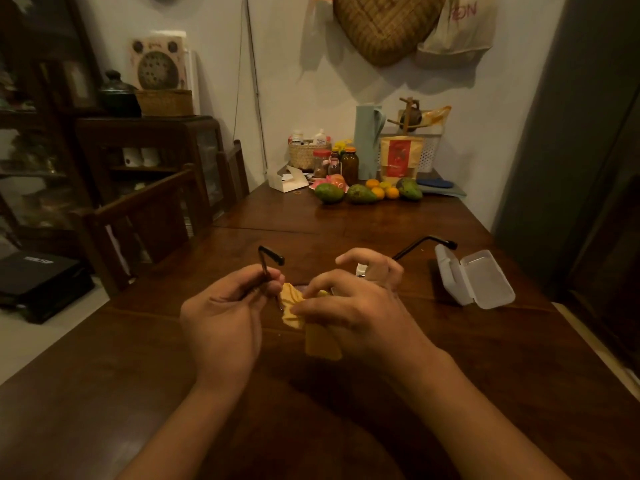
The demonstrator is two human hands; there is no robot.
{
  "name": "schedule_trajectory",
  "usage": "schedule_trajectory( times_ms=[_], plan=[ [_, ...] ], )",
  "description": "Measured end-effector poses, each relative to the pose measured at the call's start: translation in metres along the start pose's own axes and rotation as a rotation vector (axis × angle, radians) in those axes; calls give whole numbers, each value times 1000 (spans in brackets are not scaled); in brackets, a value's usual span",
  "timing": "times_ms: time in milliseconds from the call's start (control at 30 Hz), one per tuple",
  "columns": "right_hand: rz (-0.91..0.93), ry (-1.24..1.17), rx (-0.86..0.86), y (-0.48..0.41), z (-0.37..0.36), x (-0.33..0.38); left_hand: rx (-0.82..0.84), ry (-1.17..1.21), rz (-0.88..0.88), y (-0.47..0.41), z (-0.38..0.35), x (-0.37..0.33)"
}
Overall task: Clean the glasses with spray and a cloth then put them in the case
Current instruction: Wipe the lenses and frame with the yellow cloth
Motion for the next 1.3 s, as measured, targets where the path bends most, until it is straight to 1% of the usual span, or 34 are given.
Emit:
schedule_trajectory(
  times_ms=[100,167,267,333,367,400,500,600,800,967,1133,1233,1300],
  plan=[
    [-13,63,-59,0,7,-2,25,19,-27,0,2,0],
    [-30,108,-55,-1,7,0,42,-7,-56,0,2,-1],
    [-57,167,42,-5,1,6,35,-43,-85,1,2,-2],
    [-33,168,106,-7,-5,10,26,-61,-97,1,2,-2],
    [-15,166,112,-7,-6,10,25,-63,-102,1,1,-2],
    [-1,159,96,-7,-5,10,26,-63,-104,1,0,-2],
    [10,127,-26,-4,6,5,23,-47,-93,1,-1,-3],
    [-31,161,-78,-3,13,2,41,-29,-103,3,-2,-6],
    [-88,177,-65,-4,11,6,35,-87,-125,4,-2,-9],
    [-108,240,30,-6,2,5,32,-175,-148,3,-1,-4],
    [-61,93,20,0,1,-6,-28,-225,-70,2,-2,5],
    [-56,-7,-65,5,5,-13,-26,-217,-24,0,-3,5],
    [-68,-29,-127,8,12,-18,-51,-208,-2,-4,1,5]
  ],
)
Point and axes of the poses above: each hand's wrist, its own y-axis away from the middle knuckle, its own z-axis out of the back of the hand, x = y × z, the point moved 5 cm from there along -y, towards the middle knuckle, and after that the axes turned 13 degrees about z, right-handed, at the moved point
